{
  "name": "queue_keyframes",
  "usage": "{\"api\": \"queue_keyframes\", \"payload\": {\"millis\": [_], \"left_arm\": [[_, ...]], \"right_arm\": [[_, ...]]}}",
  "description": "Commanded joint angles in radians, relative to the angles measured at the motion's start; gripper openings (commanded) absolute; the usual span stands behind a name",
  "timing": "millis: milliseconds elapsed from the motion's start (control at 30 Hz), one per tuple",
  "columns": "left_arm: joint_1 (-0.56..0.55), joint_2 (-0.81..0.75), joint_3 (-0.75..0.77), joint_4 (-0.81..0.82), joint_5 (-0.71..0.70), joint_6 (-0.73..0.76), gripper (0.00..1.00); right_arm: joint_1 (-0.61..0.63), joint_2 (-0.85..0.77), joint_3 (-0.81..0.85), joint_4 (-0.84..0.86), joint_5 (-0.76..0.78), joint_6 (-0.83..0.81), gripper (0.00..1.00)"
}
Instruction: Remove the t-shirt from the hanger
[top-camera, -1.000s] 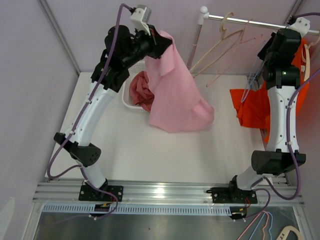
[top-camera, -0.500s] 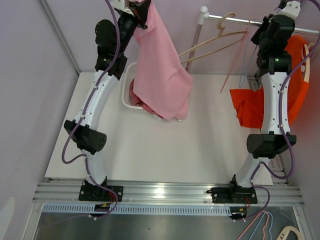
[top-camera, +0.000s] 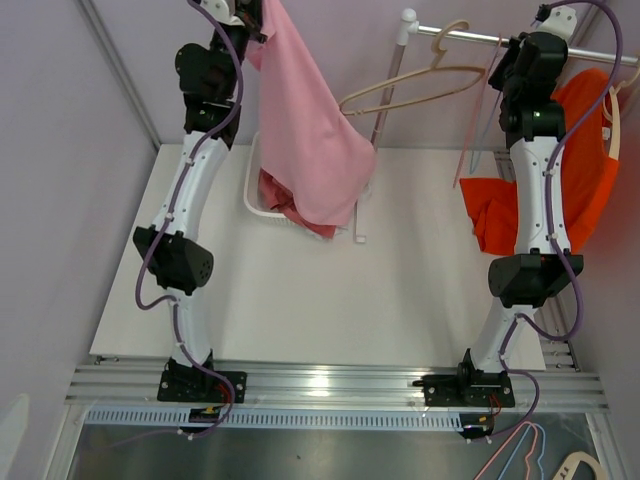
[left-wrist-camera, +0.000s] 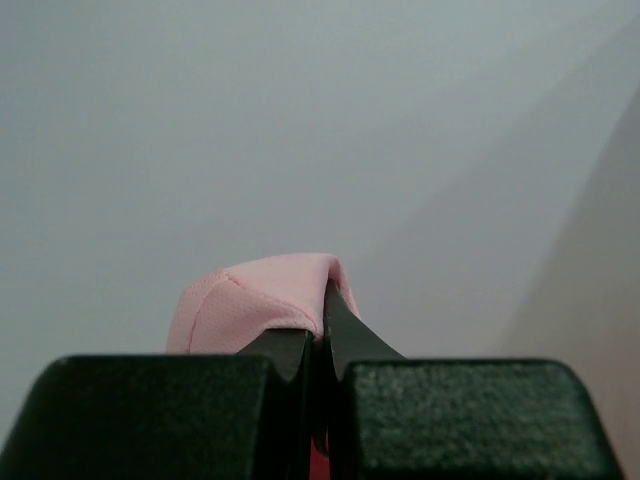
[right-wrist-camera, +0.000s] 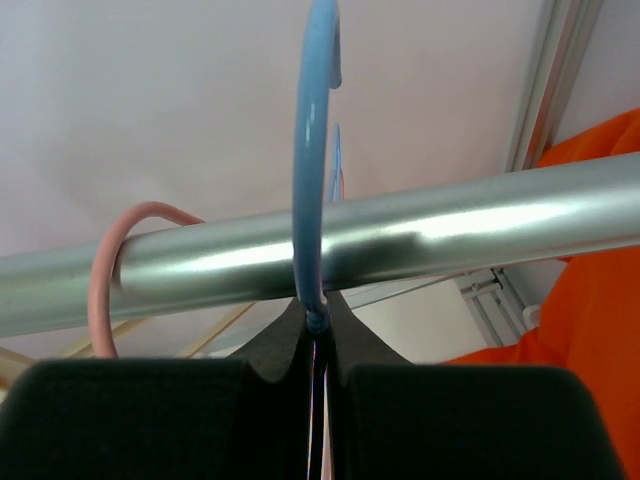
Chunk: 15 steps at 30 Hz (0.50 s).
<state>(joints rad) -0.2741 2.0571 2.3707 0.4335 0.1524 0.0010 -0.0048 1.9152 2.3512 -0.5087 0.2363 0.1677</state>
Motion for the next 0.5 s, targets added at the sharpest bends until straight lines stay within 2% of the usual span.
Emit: {"api": "queue_keyframes", "payload": {"millis": [0,33,133,233,467], "left_arm": [[0.027,-0.108,-0.02,0.083,0.004,0.008,0.01],[0.027,-0.138,-0.141,0.118,0.006,0.007,0.01],[0.029,-0.207,-0.247,0.198,-0.004,0.034,0.01],[0.033,-0.195,-0.237,0.171,-0.05,0.063,0.01],[0.039,-0.143,-0.292,0.16,-0.011,-0.025,0.01]], "right_arm": [[0.0,0.001,0.049,0.091,0.037,-0.037,0.0],[0.002,0.004,0.052,0.102,0.035,-0.04,0.0],[-0.001,0.025,0.08,0.099,0.024,-0.045,0.0],[-0.007,0.047,0.103,0.079,0.018,-0.045,0.0],[-0.008,0.038,0.05,0.062,0.018,-0.039,0.0]]}}
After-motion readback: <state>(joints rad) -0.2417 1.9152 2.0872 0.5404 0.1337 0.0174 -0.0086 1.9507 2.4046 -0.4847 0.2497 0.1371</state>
